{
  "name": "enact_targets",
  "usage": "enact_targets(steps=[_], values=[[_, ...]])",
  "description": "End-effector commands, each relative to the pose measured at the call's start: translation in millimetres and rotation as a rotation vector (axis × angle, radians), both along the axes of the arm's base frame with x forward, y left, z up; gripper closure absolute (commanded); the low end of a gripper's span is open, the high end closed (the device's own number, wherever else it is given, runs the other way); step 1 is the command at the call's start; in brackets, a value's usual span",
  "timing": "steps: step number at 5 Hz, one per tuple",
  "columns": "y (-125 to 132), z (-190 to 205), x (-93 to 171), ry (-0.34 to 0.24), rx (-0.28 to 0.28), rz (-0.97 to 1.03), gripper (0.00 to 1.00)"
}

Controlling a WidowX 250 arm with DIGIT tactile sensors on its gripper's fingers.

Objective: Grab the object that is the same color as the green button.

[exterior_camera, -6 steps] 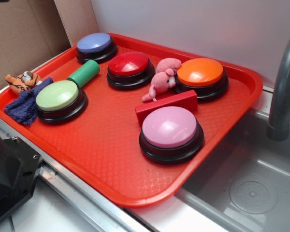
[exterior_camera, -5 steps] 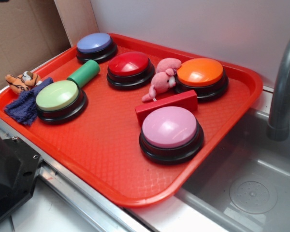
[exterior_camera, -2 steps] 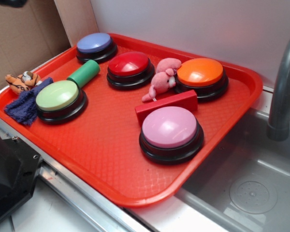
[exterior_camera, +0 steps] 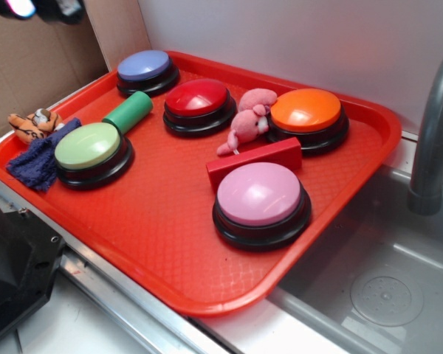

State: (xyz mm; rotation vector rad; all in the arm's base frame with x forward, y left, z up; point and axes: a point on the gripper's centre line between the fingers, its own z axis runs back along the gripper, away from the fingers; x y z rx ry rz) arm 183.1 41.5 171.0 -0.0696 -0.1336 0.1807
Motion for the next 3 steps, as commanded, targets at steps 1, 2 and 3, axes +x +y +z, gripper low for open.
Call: enact_targets(steps=[1,2,3], values=[[39.2,-35.8,39.6,-0.091,-0.006,0.057,0.0],[47.7,-57.8,55.2,-0.102,0.029,0.057,0.0],[52.6,-78.3,64.4,-0.107,0.036,0.034,0.0]])
